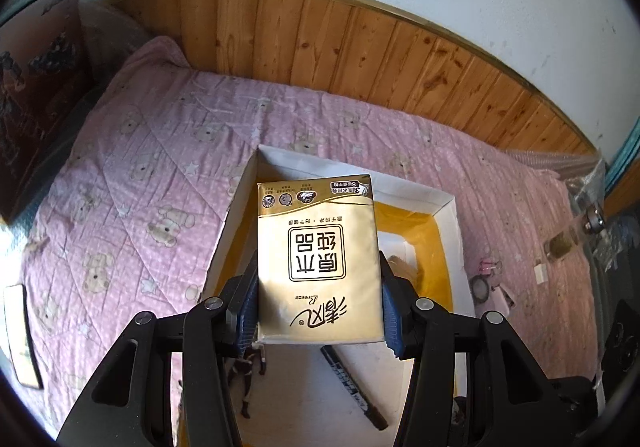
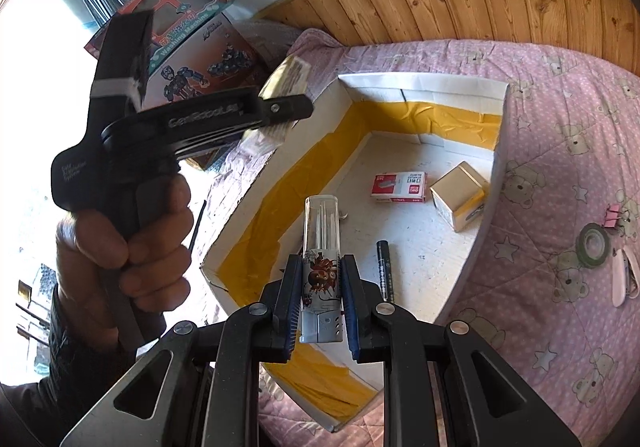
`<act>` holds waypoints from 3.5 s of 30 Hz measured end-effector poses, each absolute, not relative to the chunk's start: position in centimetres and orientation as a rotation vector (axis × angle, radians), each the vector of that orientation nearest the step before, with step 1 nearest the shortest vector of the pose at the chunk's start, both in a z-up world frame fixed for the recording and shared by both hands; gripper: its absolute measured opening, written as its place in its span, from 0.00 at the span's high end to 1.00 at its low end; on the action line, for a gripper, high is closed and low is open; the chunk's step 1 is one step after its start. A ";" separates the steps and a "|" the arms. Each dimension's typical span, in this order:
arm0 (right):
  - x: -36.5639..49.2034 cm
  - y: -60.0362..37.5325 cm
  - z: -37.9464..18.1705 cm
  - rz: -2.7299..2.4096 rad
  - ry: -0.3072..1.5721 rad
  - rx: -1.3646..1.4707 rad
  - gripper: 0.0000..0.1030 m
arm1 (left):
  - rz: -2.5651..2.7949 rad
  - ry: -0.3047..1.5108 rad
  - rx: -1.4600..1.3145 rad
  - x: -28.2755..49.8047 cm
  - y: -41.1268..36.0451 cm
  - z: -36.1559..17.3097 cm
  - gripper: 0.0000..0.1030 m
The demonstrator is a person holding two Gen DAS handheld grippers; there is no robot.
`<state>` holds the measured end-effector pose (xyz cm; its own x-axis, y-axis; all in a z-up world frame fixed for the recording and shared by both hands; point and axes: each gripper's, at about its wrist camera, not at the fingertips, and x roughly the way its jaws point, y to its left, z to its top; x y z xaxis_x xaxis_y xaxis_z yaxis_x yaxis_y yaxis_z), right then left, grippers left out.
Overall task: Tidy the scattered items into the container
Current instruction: 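Carry the tissue pack and clear vial over the white box with both tools, then open the left tool over the box while the right tool releases the vial, then move both open tools back toward the tape roll and pink stapler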
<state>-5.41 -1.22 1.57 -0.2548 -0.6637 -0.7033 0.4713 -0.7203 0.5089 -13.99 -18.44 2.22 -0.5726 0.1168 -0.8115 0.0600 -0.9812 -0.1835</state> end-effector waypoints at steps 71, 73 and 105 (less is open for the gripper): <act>-3.8 -3.1 -0.1 -1.868 -0.422 1.525 0.67 | 2.662 0.582 -1.648 -16.5 -14.1 0.4 0.44; -3.1 -2.7 0.6 -1.880 -0.406 1.480 0.67 | 2.676 0.591 -1.618 -15.5 -13.5 1.6 0.44; 4.7 13.5 2.2 -2.005 -0.592 1.081 0.67 | 2.559 0.289 -1.290 -3.4 1.9 8.4 0.44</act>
